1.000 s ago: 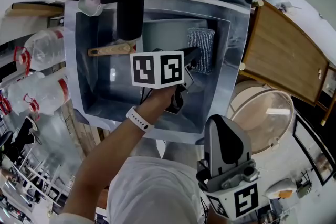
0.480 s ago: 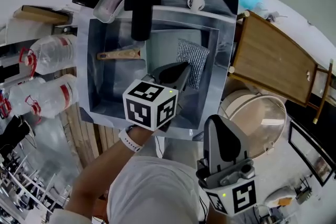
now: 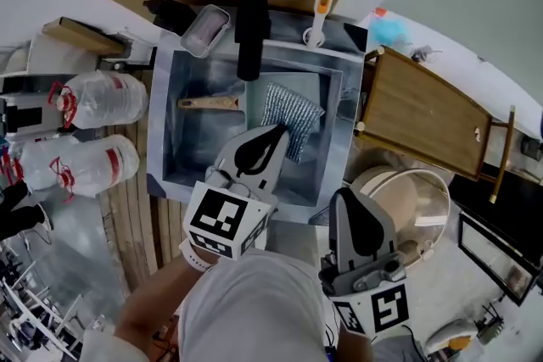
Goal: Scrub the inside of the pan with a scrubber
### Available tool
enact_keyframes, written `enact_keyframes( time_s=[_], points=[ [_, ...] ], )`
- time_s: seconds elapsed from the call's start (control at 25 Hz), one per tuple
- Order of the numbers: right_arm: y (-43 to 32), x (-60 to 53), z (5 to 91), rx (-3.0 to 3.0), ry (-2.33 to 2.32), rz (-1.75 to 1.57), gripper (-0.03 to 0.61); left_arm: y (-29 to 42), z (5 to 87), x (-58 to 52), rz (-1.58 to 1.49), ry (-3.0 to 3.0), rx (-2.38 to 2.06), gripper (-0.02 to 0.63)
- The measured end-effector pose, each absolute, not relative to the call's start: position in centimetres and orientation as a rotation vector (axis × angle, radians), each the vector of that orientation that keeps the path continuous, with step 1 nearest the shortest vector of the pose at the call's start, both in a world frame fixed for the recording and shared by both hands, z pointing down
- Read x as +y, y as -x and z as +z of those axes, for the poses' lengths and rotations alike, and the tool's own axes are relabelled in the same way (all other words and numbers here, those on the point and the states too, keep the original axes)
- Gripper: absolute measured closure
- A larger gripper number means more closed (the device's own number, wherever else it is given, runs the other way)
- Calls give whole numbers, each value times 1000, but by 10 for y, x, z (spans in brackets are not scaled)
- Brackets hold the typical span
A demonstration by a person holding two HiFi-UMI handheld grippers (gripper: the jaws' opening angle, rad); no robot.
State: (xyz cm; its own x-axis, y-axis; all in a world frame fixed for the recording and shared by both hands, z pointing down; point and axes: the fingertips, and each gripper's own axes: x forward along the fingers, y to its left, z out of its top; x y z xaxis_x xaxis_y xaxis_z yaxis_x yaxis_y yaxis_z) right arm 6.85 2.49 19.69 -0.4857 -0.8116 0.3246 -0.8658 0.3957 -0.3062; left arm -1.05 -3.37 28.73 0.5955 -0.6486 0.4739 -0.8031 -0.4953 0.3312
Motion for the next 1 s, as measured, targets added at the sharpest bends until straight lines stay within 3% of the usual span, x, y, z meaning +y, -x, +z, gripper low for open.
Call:
enact_keyframes(
  time_s=[0.56,1.0],
  points=[
    [-53,36,120,-2593,-1502,401,571,70,154,8,328,-2431,-1348,606],
    [-96,36,91,-2498,-1569,169,571,99,123,44,359,-2416,-1464,606]
  ],
)
